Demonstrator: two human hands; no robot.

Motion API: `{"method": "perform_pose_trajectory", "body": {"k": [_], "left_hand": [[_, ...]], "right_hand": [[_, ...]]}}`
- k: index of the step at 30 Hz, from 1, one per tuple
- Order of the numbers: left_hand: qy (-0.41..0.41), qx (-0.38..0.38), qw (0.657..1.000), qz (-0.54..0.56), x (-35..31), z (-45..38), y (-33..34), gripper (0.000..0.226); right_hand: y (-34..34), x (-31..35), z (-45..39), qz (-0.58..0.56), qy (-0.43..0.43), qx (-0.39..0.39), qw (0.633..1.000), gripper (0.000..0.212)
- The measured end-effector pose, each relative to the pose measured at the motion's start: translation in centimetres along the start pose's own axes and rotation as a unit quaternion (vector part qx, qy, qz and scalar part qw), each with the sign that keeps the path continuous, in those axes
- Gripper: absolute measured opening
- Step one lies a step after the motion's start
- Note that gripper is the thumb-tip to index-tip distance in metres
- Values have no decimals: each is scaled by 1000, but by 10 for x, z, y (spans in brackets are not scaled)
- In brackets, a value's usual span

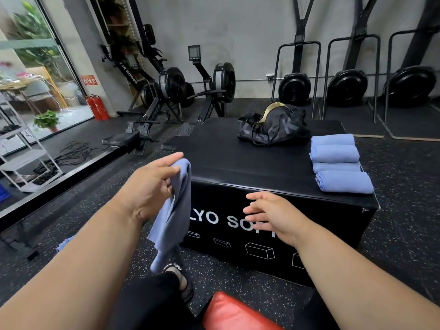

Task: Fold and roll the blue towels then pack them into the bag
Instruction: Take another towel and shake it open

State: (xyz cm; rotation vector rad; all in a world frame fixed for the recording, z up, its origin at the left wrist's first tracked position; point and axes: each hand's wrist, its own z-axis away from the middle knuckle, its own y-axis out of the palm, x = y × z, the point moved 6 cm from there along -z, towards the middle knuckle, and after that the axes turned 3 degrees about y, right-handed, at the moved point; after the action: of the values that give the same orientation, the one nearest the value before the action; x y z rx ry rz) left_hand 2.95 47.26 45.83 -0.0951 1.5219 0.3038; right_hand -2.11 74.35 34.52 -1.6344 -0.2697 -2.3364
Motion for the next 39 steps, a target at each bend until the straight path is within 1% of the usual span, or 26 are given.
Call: {"method": "perform_pose_trajectory", "body": {"k": [4, 9, 11, 13, 15, 17, 19, 22, 24, 27, 29, 31, 34, 36, 39], "left_hand": [[34, 8, 999, 13, -25, 3, -5, 44], [62, 22, 996, 57, -45, 15, 3, 49], [65, 38, 995, 69, -49, 20, 11, 51], [61, 51, 994, 71, -50, 23, 18, 52], [55, 63, 994, 73, -48, 24, 25, 53], [52, 73, 993, 78, -46, 25, 30, 54], [49, 77, 993, 78, -44, 25, 31, 54], [47, 77, 994, 62, -41, 24, 29, 52], [45, 66, 996, 43, -38, 22, 24, 52], [41, 4, 999, -33, -32, 13, 3, 51], [28, -39, 995, -84, -24, 7, -13, 51], [9, -72, 992, -101, -15, 3, -25, 51], [6, -94, 988, -125, -5, -1, -34, 51], [29, -99, 980, -170, -3, -5, -36, 49], [78, -105, 965, -226, -9, -7, -33, 30]], "right_hand": [[11, -10, 0, 23, 24, 24, 999, 23], [18, -23, -1, 45, 70, 61, 995, 35], [22, -30, -1, 32, 88, 88, 992, 38], [28, -31, -1, -28, 78, 110, 990, 32], [28, -26, -3, -114, 38, 101, 988, 25], [22, -18, -8, -152, -4, 72, 986, 21], [15, -14, -10, -152, -13, 45, 987, 16], [5, -15, -14, -130, 7, 8, 992, 10], [-5, -15, -15, -89, 3, -35, 995, 7], [-30, -5, -13, -48, -39, -114, 992, 17], [-46, 6, -8, -58, -78, -139, 985, 23], [-57, 16, -3, -87, -115, -143, 979, 26], [-63, 28, 2, -120, -148, -126, 974, 26], [-63, 33, 4, -139, -164, -109, 971, 25], [-59, 40, 10, -178, -181, -61, 965, 37]]}}
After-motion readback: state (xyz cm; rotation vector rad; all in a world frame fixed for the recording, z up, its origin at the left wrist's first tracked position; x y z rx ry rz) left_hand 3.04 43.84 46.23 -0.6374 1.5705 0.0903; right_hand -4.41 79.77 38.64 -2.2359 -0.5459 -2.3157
